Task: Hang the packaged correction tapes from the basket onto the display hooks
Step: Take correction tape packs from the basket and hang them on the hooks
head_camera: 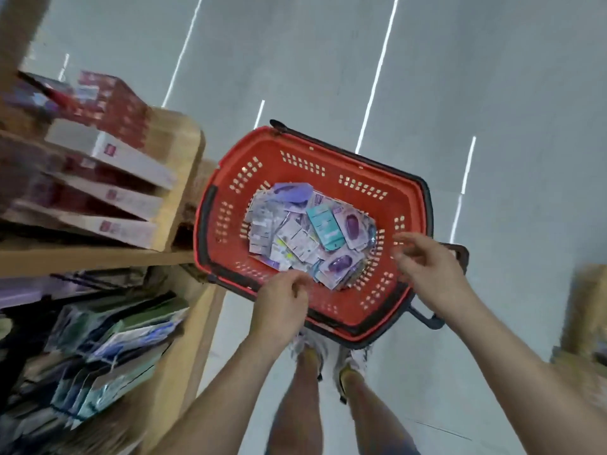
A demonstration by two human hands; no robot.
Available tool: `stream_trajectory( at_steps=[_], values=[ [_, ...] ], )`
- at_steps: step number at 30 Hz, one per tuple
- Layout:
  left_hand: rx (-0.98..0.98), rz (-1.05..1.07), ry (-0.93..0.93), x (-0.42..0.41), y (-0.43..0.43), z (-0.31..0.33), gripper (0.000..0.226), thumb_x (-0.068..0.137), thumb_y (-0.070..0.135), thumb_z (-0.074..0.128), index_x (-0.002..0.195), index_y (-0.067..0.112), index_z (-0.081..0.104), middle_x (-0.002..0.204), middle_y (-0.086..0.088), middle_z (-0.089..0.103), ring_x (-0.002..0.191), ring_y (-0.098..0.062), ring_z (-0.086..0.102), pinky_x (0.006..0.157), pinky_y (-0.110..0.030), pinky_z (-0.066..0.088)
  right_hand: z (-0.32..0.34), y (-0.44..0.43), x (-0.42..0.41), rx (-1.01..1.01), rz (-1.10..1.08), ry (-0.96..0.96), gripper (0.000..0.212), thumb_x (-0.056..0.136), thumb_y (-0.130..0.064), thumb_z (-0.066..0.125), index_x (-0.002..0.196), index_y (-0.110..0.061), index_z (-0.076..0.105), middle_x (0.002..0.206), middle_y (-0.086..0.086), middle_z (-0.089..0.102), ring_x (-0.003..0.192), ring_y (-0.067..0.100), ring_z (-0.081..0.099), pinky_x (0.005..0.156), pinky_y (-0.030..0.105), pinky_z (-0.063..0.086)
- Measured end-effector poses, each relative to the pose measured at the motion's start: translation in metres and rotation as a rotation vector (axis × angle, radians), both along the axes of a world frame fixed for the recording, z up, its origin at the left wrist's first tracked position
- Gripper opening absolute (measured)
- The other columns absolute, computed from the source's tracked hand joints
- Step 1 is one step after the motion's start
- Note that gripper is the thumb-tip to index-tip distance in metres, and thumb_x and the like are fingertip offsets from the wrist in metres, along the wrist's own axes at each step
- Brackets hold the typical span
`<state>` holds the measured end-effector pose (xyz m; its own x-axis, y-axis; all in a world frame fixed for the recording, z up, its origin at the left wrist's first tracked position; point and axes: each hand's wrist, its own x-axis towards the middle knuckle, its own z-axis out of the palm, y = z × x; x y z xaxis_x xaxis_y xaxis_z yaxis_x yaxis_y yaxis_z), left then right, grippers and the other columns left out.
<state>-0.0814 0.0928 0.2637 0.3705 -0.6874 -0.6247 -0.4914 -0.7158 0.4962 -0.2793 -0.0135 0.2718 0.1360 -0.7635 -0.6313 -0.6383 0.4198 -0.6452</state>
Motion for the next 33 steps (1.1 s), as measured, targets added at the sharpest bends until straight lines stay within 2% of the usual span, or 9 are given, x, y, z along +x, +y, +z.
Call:
stream_trajectory(
  at_steps=[4, 8, 11, 17, 22, 26, 27, 30, 33],
  values=[
    [0.084, -0.042, 0.025, 0.016, -0.035, -0.116, 0.028, 0.095, 0.013, 0.055, 0.120, 0.017, 0.067, 0.117, -0.001, 0.070, 0.107, -0.021, 0.064, 0.088, -0.025, 0.044, -0.113, -0.017, 0.033, 0.045, 0.063, 0.069, 0.040, 0.094, -0.011, 0.060, 0.132, -0.021, 0.055, 0.114, 0.002, 0.064, 0.089, 0.013, 0.059, 0.076, 0.019, 0.044],
    [0.114, -0.218, -0.019, 0.035, -0.082, -0.229, 0.043, 0.097, 0.029, 0.057, 0.136, 0.012, 0.055, 0.136, -0.011, 0.059, 0.124, -0.030, 0.054, 0.098, -0.035, 0.043, -0.226, -0.038, 0.065, 0.086, 0.065, 0.160, 0.058, 0.090, -0.013, 0.062, 0.144, -0.016, 0.042, 0.135, 0.011, 0.058, 0.115, 0.031, 0.060, 0.096, 0.037, 0.047],
    [0.101, -0.319, -0.050, 0.045, -0.113, -0.298, 0.049, 0.094, 0.041, 0.059, 0.135, 0.015, 0.053, 0.133, -0.013, 0.060, 0.119, -0.034, 0.056, 0.094, -0.043, 0.049, -0.288, -0.059, 0.081, 0.124, 0.058, 0.200, 0.068, 0.089, -0.022, 0.068, 0.147, -0.013, 0.035, 0.143, 0.011, 0.051, 0.128, 0.030, 0.052, 0.095, 0.026, 0.039],
    [0.107, -0.139, 0.255, 0.046, -0.145, -0.371, 0.049, 0.083, 0.040, 0.071, 0.127, 0.023, 0.061, 0.126, -0.003, 0.067, 0.113, -0.024, 0.064, 0.096, -0.045, 0.053, -0.367, -0.078, 0.086, 0.227, 0.089, 0.325, 0.112, 0.071, -0.053, 0.082, 0.155, -0.016, 0.018, 0.157, 0.012, 0.029, 0.143, 0.032, 0.034, 0.115, 0.044, 0.035],
    [0.148, 0.062, 0.498, 0.039, -0.145, -0.363, 0.040, 0.077, 0.014, 0.082, 0.114, 0.016, 0.070, 0.110, -0.001, 0.073, 0.097, -0.016, 0.070, 0.090, -0.033, 0.056, -0.359, -0.082, 0.083, 0.408, -0.083, 0.105, 0.103, 0.057, -0.033, 0.085, 0.146, -0.021, 0.035, 0.137, 0.009, 0.056, 0.110, 0.030, 0.064, 0.091, 0.045, 0.057],
    [0.108, 0.112, 0.499, 0.049, -0.134, -0.323, 0.033, 0.079, 0.006, 0.079, 0.110, 0.013, 0.072, 0.109, -0.002, 0.074, 0.087, -0.011, 0.071, 0.077, -0.025, 0.057, -0.328, -0.073, 0.077, 0.456, -0.200, -0.022, 0.096, 0.055, -0.048, 0.083, 0.139, -0.021, 0.043, 0.128, 0.009, 0.065, 0.097, 0.024, 0.069, 0.074, 0.041, 0.062],
    [0.091, 0.121, 0.481, 0.056, -0.131, -0.312, 0.031, 0.079, 0.006, 0.080, 0.108, 0.013, 0.073, 0.108, -0.001, 0.075, 0.086, -0.010, 0.072, 0.078, -0.026, 0.059, -0.319, -0.071, 0.075, 0.456, -0.203, -0.026, 0.102, 0.052, -0.061, 0.081, 0.139, -0.024, 0.044, 0.131, 0.007, 0.063, 0.100, 0.024, 0.067, 0.075, 0.040, 0.062],
    [0.025, 0.268, 0.516, 0.083, -0.121, -0.272, 0.025, 0.079, 0.003, 0.078, 0.101, 0.013, 0.073, 0.098, 0.000, 0.076, 0.079, -0.009, 0.074, 0.066, -0.027, 0.060, -0.288, -0.068, 0.070, 0.467, -0.133, 0.039, 0.125, 0.042, -0.092, 0.064, 0.147, -0.031, 0.038, 0.149, 0.002, 0.049, 0.129, 0.028, 0.053, 0.112, 0.052, 0.038],
    [-0.086, 0.486, 0.610, 0.106, -0.109, -0.226, 0.023, 0.077, 0.002, 0.074, 0.098, 0.011, 0.070, 0.098, -0.008, 0.077, 0.082, -0.024, 0.075, 0.063, -0.038, 0.060, -0.256, -0.064, 0.069, 0.567, -0.174, -0.008, 0.120, 0.044, -0.095, 0.059, 0.142, -0.028, 0.048, 0.140, 0.006, 0.057, 0.125, 0.029, 0.056, 0.109, 0.054, 0.040]
  ],
)
